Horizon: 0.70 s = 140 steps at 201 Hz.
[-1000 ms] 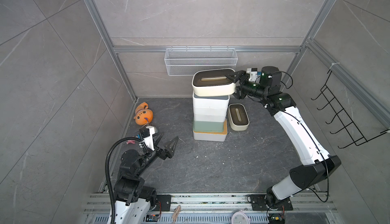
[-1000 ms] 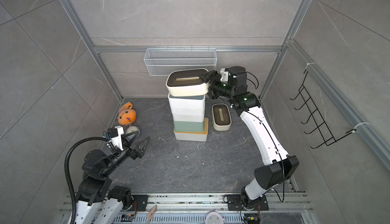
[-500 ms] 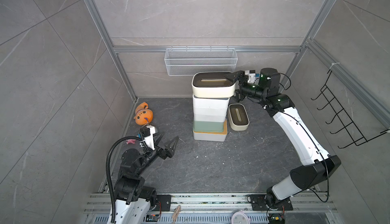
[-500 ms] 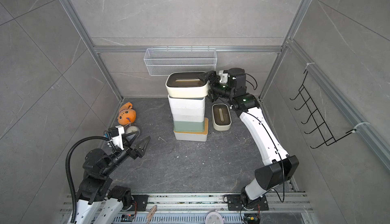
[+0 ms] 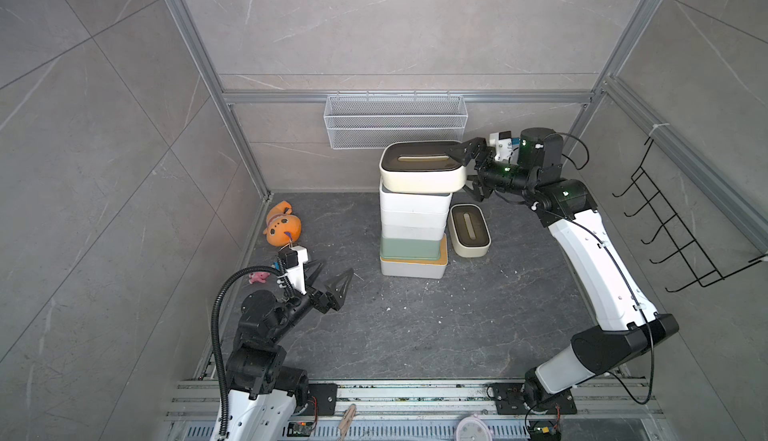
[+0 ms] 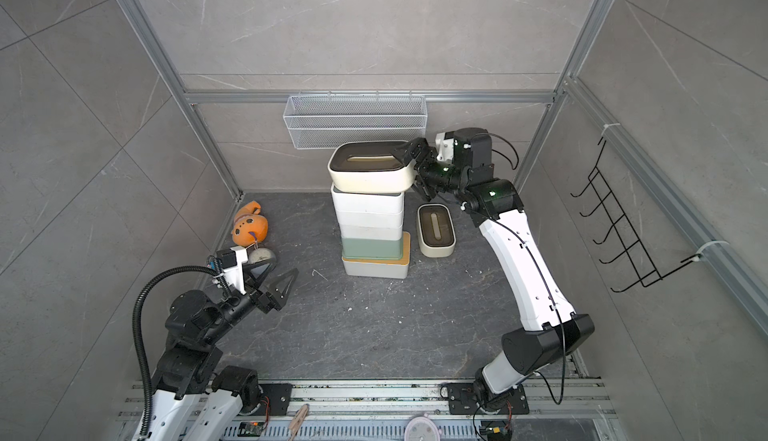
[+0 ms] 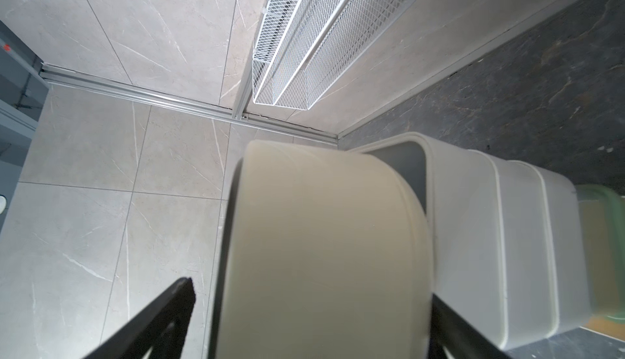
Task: Stack the tissue boxes
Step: Place the tissue box at the tissue box.
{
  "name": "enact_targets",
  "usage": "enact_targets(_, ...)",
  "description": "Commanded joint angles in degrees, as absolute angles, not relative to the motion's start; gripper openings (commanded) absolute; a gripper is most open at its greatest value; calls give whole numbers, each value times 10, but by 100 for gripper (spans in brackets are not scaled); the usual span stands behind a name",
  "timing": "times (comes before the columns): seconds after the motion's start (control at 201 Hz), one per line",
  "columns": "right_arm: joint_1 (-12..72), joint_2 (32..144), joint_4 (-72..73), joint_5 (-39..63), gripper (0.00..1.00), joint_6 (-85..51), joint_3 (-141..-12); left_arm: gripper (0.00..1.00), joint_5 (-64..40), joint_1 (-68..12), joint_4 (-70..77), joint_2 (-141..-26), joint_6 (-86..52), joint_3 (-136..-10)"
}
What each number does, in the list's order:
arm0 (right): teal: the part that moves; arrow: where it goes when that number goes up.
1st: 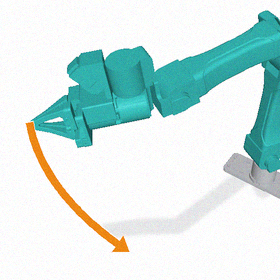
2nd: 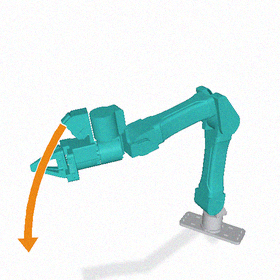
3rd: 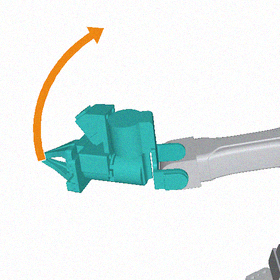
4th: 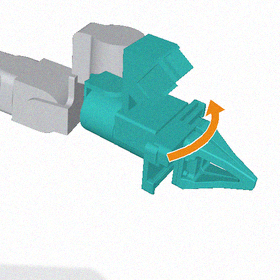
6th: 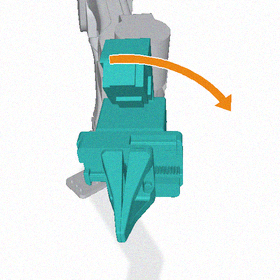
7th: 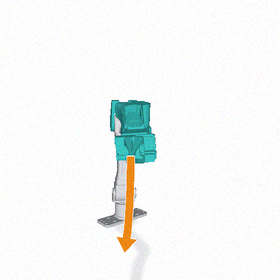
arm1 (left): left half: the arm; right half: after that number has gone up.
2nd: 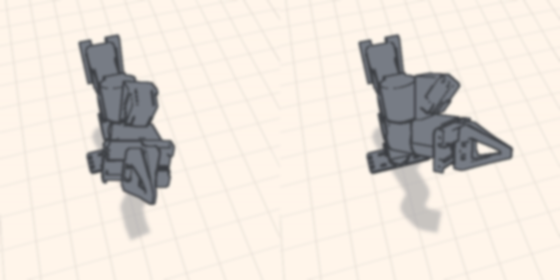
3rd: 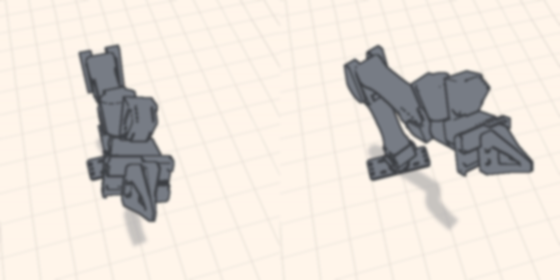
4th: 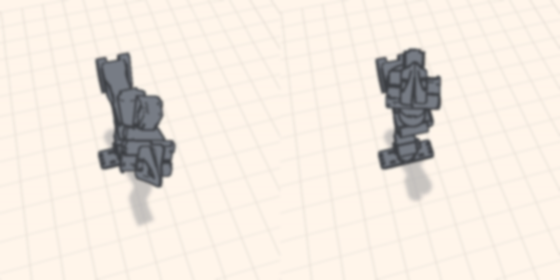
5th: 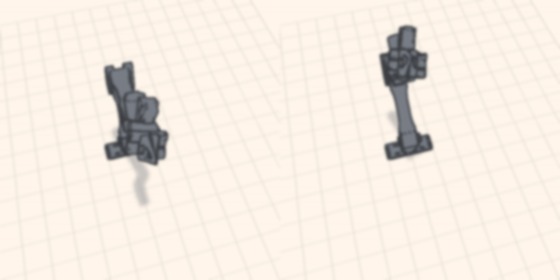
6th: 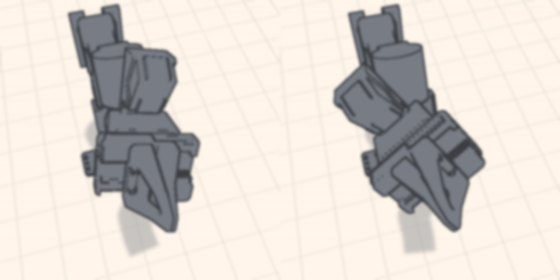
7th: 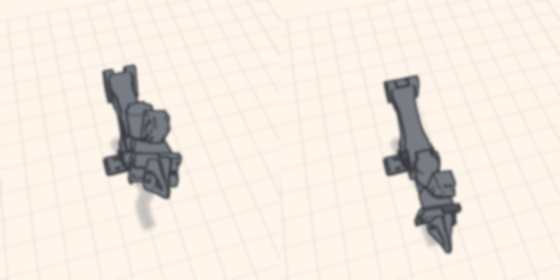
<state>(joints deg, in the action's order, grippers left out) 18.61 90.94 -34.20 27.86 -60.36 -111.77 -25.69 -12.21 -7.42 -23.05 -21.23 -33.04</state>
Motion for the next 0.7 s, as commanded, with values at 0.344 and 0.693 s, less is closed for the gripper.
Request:
enact_targets(0.344, 183, 931, -391, 254, 97, -529, -1141, 100, -263, -120, -56, -232, -210, -335)
enact_targets(0.693, 184, 933, -404, 234, 99, -503, -1144, 100, -245, -120, -62, -227, -210, -335)
